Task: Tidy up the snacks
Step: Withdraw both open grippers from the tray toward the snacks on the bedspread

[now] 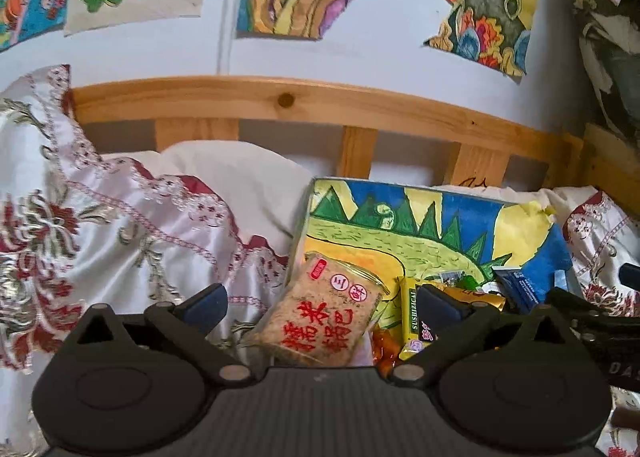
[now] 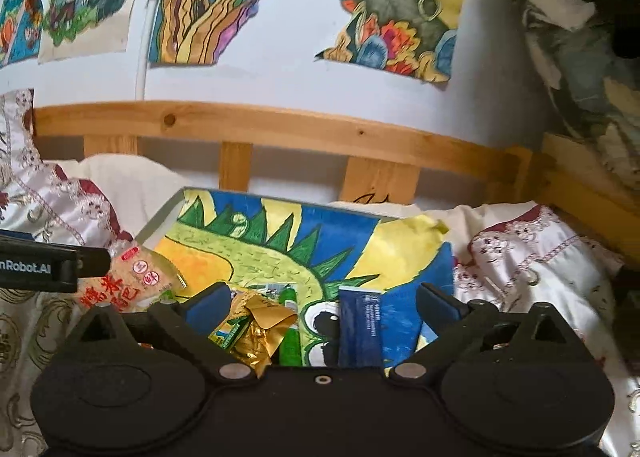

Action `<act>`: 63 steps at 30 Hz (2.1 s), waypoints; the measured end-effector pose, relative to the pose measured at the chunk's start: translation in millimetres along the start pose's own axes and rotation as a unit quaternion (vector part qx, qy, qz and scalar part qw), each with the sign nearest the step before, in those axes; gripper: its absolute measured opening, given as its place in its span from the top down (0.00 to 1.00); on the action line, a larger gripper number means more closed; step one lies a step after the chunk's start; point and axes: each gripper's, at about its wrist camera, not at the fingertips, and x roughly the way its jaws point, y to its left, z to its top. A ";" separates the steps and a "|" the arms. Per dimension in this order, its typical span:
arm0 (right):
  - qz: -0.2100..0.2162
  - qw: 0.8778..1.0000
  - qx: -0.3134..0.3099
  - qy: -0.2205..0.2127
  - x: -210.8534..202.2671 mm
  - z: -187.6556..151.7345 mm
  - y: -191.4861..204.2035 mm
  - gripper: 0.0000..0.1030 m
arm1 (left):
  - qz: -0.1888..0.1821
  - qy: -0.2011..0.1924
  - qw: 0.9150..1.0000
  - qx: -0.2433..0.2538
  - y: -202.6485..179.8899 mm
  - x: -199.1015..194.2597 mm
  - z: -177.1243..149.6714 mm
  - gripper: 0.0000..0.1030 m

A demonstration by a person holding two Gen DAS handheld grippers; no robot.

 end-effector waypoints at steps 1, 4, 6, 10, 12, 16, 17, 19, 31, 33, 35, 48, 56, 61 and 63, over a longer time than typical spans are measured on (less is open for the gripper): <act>-0.001 1.000 0.001 -0.003 -5.6 0.8 -1.7 0.02 | 0.003 -0.002 1.000 0.000 0.9 -6.4 1.0 0.01; -0.001 1.000 0.006 -0.010 -24.3 1.9 -8.2 0.01 | 0.008 -0.011 1.000 -0.001 4.2 -24.7 2.5 0.01; 0.002 1.000 0.012 -0.012 -36.3 1.4 -11.5 0.01 | 0.012 -0.017 1.000 -0.001 5.0 -36.4 2.5 0.01; 0.006 1.000 0.021 -0.009 -63.3 -6.1 -15.7 0.01 | 0.034 -0.028 0.999 0.006 3.7 -62.0 -1.2 0.01; 0.009 1.000 0.024 -0.003 -74.8 -11.5 -16.1 0.01 | 0.041 -0.025 0.999 0.010 2.6 -72.9 -4.1 0.01; 0.012 1.000 0.026 0.006 -99.2 -23.0 -17.0 0.01 | 0.055 -0.012 0.998 0.011 0.2 -92.8 -15.2 0.01; 0.014 0.999 0.030 0.008 -105.3 -25.4 -18.1 0.01 | 0.057 -0.009 0.998 0.013 -1.0 -96.4 -17.9 0.01; 0.016 0.999 0.039 0.010 -117.1 -29.9 -21.3 0.01 | 0.063 0.000 0.998 0.024 -5.0 -105.2 -24.7 0.01; 0.027 0.994 0.086 0.056 -160.5 -57.0 -32.3 0.01 | 0.048 0.051 0.995 0.066 -34.6 -132.5 -64.9 0.01; 0.025 0.993 0.094 0.060 -163.8 -59.2 -33.5 0.01 | 0.045 0.063 0.995 0.065 -36.2 -133.8 -70.8 0.01; 0.025 0.993 0.099 0.065 -164.9 -60.3 -34.0 0.01 | 0.041 0.076 0.994 0.062 -37.7 -135.0 -75.7 0.01; 0.033 0.987 0.107 0.111 -155.6 -67.8 -33.6 0.01 | 0.049 0.143 0.988 0.026 -33.0 -128.7 -90.1 0.01; 0.057 0.985 0.103 0.130 -146.3 -69.9 -28.0 0.01 | 0.079 0.182 0.980 0.001 -22.9 -121.9 -84.3 0.01; 0.098 0.977 0.121 0.144 -133.2 -69.4 -24.0 0.01 | 0.084 0.222 0.971 -0.017 -11.0 -108.3 -80.2 0.01; 0.117 0.974 0.126 0.150 -125.5 -68.3 -20.3 0.01 | 0.079 0.239 0.967 -0.028 -5.3 -98.9 -78.5 0.01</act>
